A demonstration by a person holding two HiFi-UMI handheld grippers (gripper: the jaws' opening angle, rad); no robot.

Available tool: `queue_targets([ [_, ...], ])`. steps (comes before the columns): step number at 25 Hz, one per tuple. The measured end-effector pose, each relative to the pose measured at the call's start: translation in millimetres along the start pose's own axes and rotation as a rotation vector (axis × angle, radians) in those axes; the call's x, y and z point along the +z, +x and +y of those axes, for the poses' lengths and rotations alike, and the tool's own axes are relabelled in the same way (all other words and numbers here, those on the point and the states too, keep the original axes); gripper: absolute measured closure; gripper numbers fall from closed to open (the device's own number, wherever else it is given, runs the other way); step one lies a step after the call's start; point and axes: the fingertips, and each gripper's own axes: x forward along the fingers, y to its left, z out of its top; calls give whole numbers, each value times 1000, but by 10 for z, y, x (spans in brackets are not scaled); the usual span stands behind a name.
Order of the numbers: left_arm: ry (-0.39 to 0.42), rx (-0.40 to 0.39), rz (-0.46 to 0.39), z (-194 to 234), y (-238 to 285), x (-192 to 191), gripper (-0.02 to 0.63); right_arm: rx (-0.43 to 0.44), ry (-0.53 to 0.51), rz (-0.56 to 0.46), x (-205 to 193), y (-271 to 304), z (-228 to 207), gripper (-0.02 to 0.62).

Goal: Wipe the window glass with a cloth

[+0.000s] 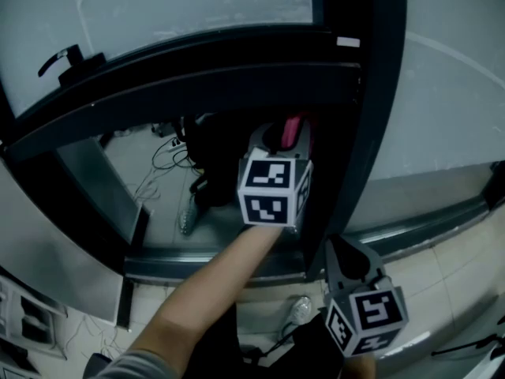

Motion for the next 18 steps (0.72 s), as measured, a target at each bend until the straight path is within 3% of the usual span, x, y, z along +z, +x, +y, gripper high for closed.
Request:
queue_targets([
  [18,-19,131,-31,1395,-907,192,486,211,-139,33,58,611,1221,571],
])
